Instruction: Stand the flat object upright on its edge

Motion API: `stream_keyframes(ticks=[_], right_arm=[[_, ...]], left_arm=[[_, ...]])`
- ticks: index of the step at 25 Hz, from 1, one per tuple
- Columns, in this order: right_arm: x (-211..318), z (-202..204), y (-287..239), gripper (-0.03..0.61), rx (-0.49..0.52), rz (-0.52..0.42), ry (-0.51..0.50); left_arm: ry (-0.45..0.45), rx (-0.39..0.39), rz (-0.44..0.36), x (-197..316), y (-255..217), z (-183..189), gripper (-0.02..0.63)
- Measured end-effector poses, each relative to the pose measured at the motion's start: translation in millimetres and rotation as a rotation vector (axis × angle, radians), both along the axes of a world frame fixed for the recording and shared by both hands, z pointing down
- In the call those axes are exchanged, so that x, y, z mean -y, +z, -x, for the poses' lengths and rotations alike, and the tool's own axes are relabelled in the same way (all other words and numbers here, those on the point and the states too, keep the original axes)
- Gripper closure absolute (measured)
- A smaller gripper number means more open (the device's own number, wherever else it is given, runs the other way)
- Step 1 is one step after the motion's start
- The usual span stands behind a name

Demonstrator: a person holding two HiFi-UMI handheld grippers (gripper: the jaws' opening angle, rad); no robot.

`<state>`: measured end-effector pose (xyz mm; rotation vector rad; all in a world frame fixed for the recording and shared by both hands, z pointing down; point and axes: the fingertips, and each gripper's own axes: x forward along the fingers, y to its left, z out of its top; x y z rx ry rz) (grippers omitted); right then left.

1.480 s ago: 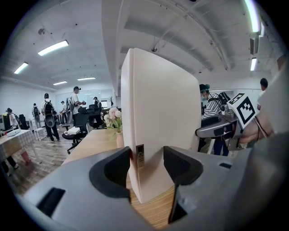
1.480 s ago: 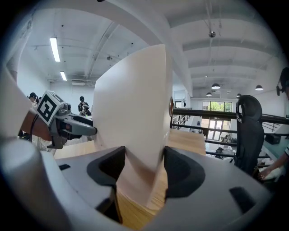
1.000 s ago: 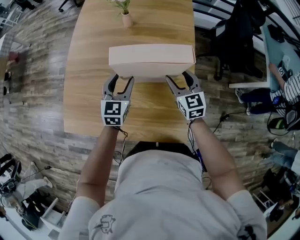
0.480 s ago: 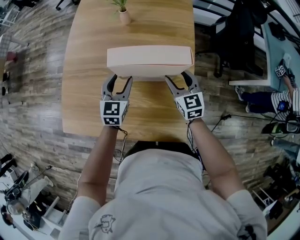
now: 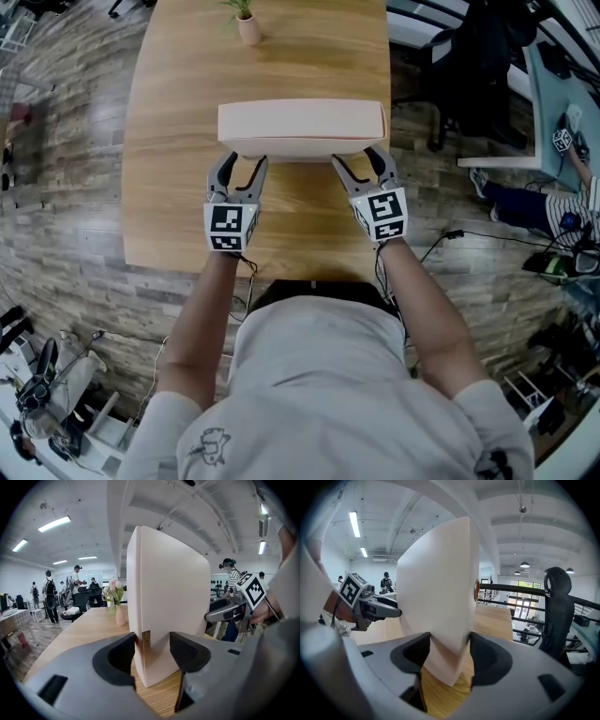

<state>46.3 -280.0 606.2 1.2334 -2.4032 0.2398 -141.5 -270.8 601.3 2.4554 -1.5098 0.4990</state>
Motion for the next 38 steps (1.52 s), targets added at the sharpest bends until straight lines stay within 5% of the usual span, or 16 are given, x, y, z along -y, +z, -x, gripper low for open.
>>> stream_keyframes(ticks=[38], right_arm=[[-46, -4, -22, 0.256, 0.001, -0.012, 0.061]], left_arm=[[0.041, -0.02, -0.013, -50, -31, 14, 0.376]])
